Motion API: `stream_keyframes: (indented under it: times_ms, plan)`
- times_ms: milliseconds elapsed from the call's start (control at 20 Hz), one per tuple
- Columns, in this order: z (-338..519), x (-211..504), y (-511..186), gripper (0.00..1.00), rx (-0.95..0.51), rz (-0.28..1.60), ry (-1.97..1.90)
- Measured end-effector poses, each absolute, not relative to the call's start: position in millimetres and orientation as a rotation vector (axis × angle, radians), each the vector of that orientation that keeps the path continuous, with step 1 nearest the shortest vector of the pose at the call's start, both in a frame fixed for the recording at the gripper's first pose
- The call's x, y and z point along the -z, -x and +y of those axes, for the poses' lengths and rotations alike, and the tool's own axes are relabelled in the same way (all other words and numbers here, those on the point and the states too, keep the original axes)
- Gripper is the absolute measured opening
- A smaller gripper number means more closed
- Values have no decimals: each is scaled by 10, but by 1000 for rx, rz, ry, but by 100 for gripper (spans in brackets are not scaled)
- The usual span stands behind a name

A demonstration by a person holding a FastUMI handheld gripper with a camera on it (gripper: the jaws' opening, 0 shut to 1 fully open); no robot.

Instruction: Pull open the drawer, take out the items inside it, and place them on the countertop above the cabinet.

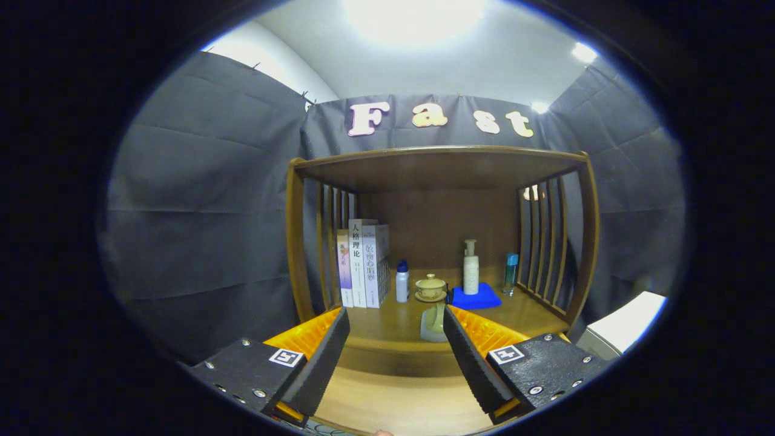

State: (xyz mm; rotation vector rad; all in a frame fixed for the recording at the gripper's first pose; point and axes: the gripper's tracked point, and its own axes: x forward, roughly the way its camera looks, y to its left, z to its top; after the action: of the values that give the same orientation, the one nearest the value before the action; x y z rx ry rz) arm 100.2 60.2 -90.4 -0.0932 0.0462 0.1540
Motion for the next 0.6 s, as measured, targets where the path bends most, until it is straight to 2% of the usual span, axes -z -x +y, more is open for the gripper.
stream_keyframes:
  times_ms: [600]
  plan:
    - [116, 2152, 86, 96, -58, 198, 118]
